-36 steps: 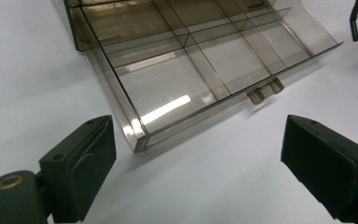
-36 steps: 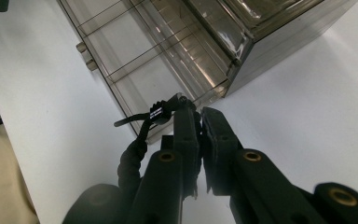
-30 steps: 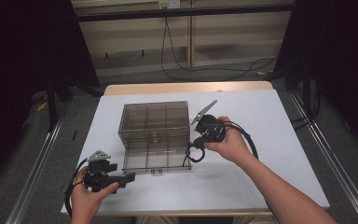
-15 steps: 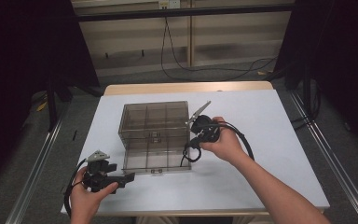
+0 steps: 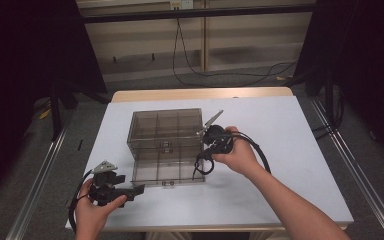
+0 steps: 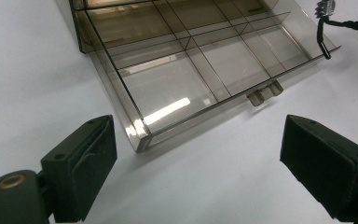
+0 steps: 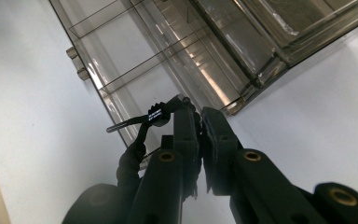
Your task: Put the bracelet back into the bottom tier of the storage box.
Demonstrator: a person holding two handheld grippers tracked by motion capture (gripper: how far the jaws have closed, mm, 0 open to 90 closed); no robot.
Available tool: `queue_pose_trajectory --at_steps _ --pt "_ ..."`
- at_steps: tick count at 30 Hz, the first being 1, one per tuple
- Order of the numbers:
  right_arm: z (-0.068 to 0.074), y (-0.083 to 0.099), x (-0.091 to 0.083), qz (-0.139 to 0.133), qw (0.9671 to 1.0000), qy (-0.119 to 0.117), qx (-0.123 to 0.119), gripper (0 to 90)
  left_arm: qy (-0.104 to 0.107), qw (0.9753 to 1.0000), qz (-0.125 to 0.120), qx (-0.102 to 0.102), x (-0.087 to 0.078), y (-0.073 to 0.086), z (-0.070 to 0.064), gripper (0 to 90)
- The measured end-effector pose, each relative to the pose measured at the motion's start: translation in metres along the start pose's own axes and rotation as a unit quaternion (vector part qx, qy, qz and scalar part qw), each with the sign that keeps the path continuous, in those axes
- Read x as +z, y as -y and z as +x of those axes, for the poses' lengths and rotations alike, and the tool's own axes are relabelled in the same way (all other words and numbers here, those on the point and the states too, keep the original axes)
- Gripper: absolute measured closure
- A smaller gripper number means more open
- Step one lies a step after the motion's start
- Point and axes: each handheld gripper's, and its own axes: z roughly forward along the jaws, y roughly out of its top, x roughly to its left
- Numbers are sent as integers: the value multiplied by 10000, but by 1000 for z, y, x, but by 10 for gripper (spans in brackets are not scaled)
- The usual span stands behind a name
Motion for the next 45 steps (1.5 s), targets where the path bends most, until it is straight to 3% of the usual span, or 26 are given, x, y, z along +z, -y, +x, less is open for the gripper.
queue_pose_trajectory --at_steps 17,45 --pt "2 -4 13 37 10000 -34 21 846 0 10000 -14 -66 1 1 2 107" --pt "12 -7 33 175 9997 -116 -160 845 16 10000 69 -34 2 1 3 108"
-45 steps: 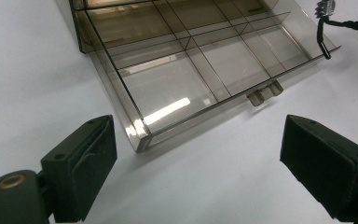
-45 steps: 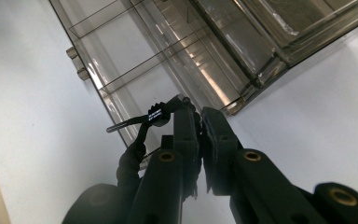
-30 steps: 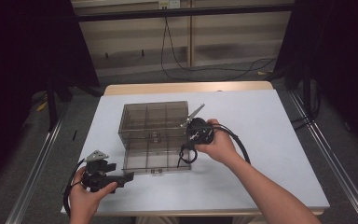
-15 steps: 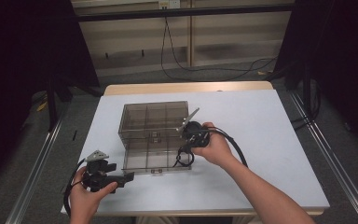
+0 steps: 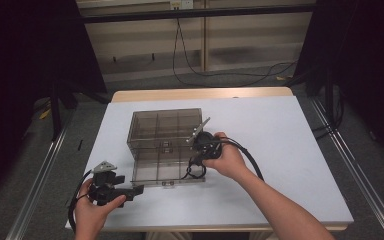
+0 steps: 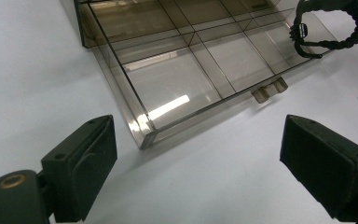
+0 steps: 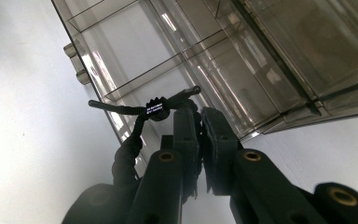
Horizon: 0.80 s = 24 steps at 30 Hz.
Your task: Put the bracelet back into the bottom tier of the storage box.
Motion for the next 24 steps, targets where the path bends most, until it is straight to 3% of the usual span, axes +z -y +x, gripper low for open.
queue_pose_trajectory --at_steps 19,24 --pt "3 -8 6 29 9999 31 -142 839 7 10000 26 -3 0 0 1 109" --pt "3 -8 7 21 9999 63 -140 803 27 10000 40 7 1 0 0 108"
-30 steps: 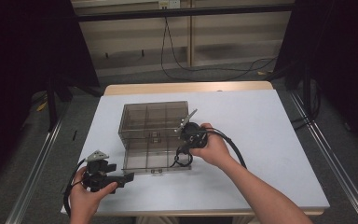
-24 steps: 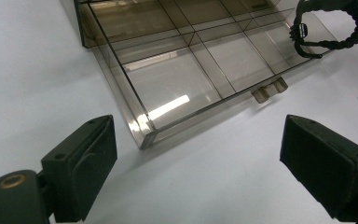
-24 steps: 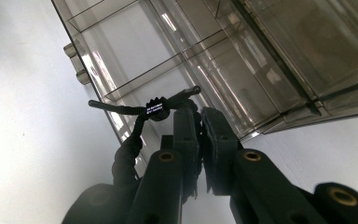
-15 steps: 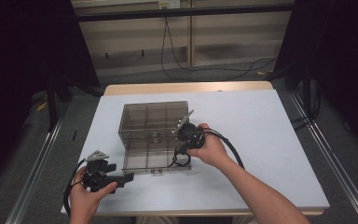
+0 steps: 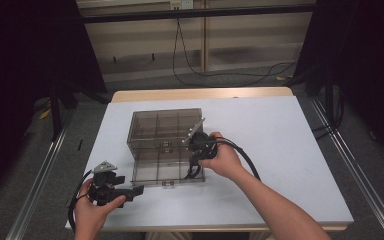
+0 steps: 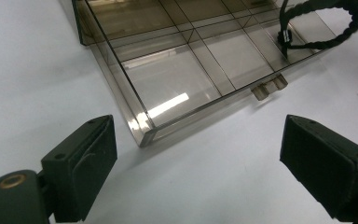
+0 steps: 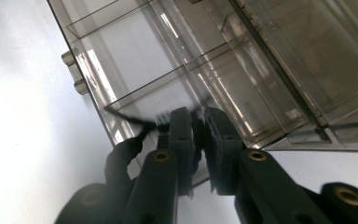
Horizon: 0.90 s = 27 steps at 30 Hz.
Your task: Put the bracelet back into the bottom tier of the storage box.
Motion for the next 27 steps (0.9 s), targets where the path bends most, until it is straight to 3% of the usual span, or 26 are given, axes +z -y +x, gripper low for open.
queue_pose_trajectory --at_steps 13,27 --pt "3 4 -6 29 9999 10 -110 796 9 10000 4 2 0 0 -1 107" --pt "1 15 -18 -18 10000 52 -3 766 -11 10000 12 -5 1 0 -1 108"
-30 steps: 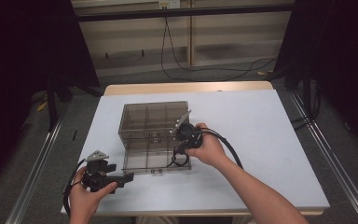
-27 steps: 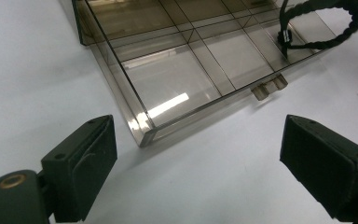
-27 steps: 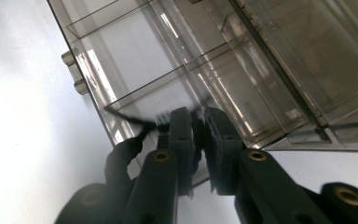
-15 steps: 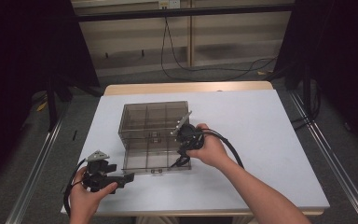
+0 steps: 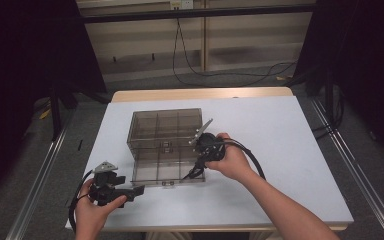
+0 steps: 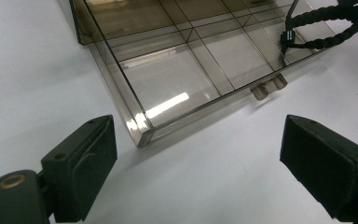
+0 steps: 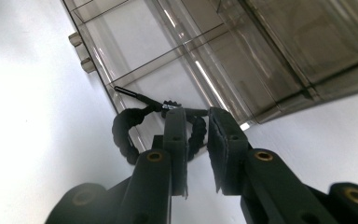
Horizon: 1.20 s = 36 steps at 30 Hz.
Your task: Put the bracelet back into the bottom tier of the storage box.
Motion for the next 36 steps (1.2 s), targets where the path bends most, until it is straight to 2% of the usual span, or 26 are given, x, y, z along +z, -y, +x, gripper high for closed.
queue_pose_trajectory --at_steps 11,15,26,34,36 --pt "4 13 -15 -26 10000 -52 81 730 -17 10000 25 26 1 0 -2 112" --pt "7 17 -15 25 9999 -87 63 730 -28 10000 34 48 1 -1 -3 112" --pt "12 15 0 86 9999 -124 -25 722 -34 10000 -4 0 0 0 -2 116" --pt "13 12 14 255 9996 -61 -108 764 -36 10000 0 -2 -1 0 0 120" --pt "12 11 15 188 9997 -90 -94 779 -20 10000 24 19 -1 0 1 122"
